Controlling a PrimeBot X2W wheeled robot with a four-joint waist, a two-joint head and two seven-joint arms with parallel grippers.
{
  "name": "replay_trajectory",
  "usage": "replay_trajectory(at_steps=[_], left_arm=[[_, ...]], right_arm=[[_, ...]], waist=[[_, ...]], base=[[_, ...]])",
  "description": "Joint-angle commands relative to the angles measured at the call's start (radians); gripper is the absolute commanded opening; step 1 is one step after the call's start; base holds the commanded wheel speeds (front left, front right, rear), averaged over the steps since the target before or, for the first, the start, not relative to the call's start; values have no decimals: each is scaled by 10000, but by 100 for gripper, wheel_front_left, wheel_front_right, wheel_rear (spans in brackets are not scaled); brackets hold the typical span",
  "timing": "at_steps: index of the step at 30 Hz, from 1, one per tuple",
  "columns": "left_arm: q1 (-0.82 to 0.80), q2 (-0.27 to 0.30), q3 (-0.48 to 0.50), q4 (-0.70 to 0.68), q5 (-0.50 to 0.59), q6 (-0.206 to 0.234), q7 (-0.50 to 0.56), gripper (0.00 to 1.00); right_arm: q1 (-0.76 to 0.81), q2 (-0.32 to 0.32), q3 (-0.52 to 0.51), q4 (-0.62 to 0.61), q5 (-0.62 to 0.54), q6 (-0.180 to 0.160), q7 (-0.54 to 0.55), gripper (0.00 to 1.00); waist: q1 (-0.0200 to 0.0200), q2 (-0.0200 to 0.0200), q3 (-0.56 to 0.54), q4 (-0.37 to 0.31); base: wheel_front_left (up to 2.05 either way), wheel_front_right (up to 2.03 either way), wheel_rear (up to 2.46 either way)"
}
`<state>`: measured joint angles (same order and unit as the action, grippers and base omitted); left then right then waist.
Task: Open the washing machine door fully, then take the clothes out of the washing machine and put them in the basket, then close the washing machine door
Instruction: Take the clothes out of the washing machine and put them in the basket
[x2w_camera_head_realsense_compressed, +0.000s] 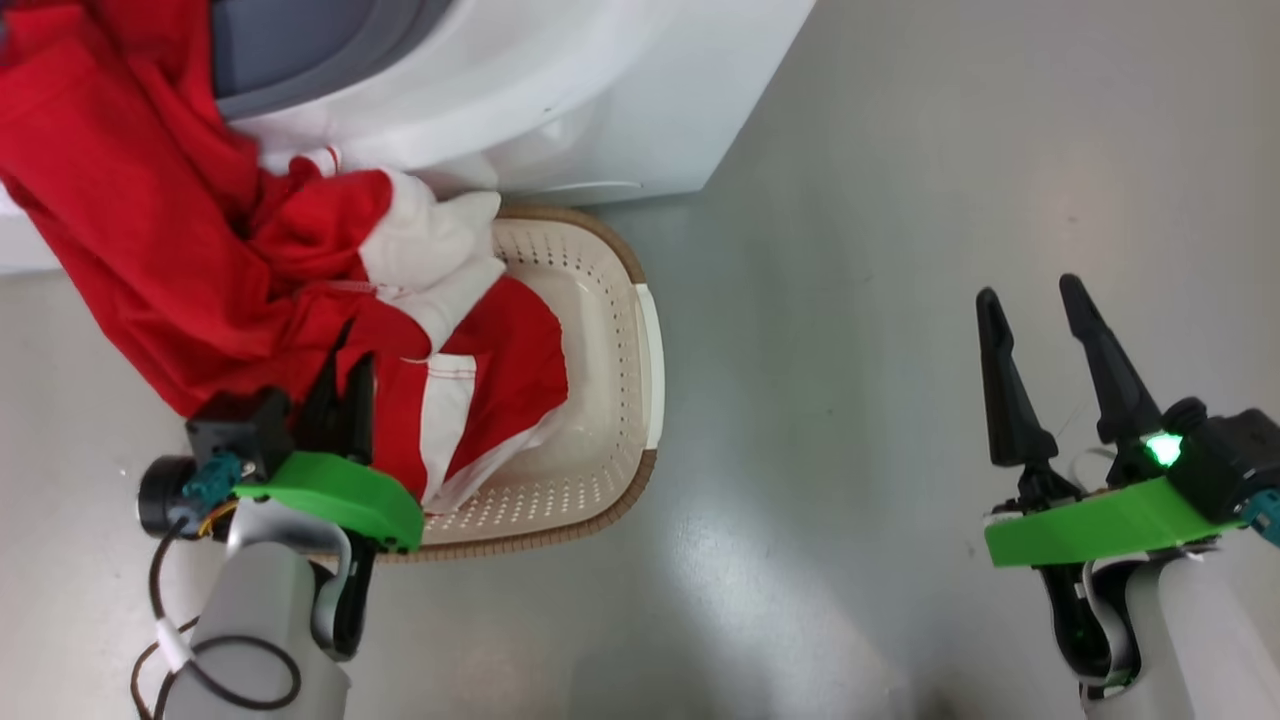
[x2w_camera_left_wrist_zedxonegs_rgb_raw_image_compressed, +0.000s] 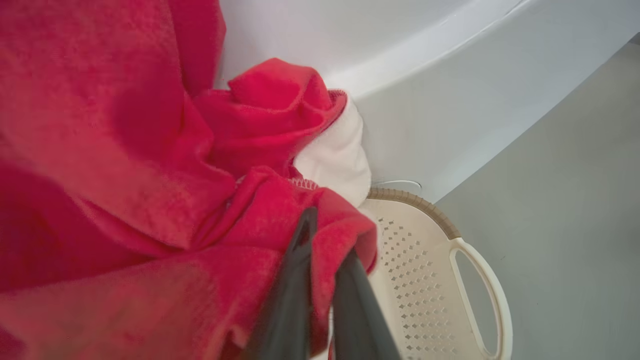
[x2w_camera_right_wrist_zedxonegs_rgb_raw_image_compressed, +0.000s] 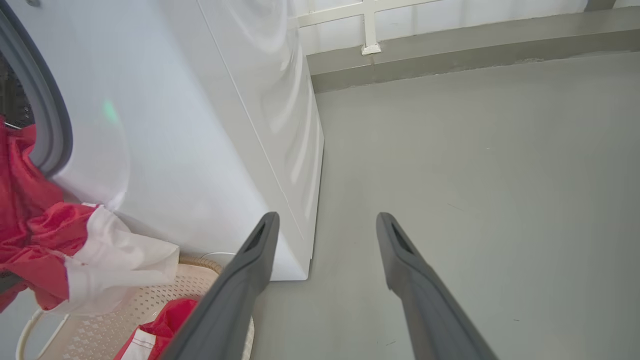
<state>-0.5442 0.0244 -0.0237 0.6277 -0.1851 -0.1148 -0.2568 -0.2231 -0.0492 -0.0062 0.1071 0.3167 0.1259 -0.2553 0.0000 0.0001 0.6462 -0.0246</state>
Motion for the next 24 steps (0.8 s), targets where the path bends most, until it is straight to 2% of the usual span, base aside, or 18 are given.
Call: replay_trajectory(at_steps=[1, 15, 24], left_arm=[[-43, 258, 159, -24, -11, -36, -49, 0], [-902, 258, -1121, 1685, -783, -152, -49, 0], [-1150, 258, -1459, 2036, -1090, -157, -49, 0]], right_arm=[[-125, -10, 257, -288, 82, 48, -65, 100], [-388, -10, 301, -413, -28, 48, -65, 100], [-438, -10, 292, -500, -79, 48, -65, 100]], waist=[[0, -1, 265, -29], [0, -1, 1064, -43], [0, -1, 1335, -69]], base=[[0, 0, 0], [0, 0, 0], [0, 0, 0]])
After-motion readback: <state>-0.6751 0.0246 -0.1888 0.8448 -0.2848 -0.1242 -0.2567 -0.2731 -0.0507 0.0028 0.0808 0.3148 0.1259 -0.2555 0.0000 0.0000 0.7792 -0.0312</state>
